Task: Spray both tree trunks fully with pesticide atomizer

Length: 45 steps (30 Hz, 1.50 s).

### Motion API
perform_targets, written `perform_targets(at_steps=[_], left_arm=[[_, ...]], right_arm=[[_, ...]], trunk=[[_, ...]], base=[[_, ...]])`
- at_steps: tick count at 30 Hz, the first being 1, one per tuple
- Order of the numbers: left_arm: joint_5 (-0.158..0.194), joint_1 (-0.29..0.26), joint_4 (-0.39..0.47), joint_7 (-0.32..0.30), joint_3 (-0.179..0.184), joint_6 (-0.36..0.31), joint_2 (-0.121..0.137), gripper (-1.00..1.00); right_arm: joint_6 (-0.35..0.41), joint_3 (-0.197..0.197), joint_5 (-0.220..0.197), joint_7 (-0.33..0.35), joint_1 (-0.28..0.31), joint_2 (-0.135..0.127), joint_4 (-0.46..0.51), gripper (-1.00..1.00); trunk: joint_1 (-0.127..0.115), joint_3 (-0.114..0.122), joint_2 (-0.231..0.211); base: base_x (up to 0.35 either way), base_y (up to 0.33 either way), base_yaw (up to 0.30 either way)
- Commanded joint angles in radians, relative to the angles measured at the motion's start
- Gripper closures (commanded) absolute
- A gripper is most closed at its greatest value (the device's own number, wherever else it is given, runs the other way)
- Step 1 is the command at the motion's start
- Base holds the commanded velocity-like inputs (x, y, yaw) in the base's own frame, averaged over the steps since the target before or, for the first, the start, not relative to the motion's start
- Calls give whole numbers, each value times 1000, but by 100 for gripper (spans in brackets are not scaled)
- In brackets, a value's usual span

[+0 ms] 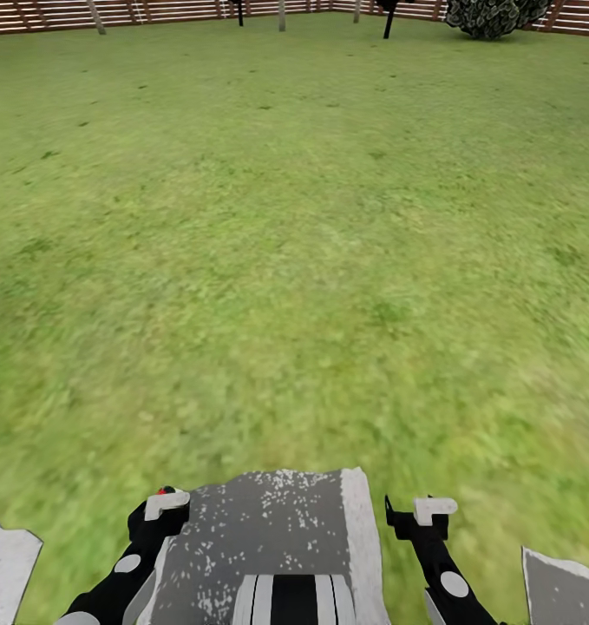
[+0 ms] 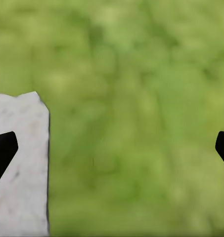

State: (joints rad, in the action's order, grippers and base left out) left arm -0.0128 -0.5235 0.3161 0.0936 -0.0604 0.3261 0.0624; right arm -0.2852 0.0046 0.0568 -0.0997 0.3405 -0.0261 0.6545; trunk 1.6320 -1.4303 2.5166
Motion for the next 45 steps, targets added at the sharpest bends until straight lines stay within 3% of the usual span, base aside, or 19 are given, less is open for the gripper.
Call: perform_targets(at_steps=[1, 7, 13, 27, 28, 45], left_arm=[[1, 0, 0, 0, 0, 0, 0, -100], [3, 0, 1, 0, -1, 5, 0, -100], [6, 0, 0, 0, 0, 50, -1, -100], [8, 0, -1, 0, -3, 58, 0, -100], [8, 0, -1, 0, -4, 58, 0, 100], [10, 0, 0, 0, -7, 59, 1, 100]], right_arm=[[0, 0, 0, 0, 0, 0, 0, -100], [1, 0, 0, 0, 0, 0, -2, -100], [1, 0, 0, 0, 0, 0, -4, -100], [0, 0, 0, 0, 0, 0, -3, -100], [0, 0, 0, 0, 0, 0, -3, -100], [0, 0, 0, 0, 0, 0, -3, -100]], trunk=[[0, 0, 0], [0, 0, 0], [0, 0, 0], [0, 0, 0], [0, 0, 0], [0, 0, 0]], base=[[0, 0, 0], [0, 0, 0], [0, 0, 0], [0, 0, 0], [0, 0, 0], [0, 0, 0]])
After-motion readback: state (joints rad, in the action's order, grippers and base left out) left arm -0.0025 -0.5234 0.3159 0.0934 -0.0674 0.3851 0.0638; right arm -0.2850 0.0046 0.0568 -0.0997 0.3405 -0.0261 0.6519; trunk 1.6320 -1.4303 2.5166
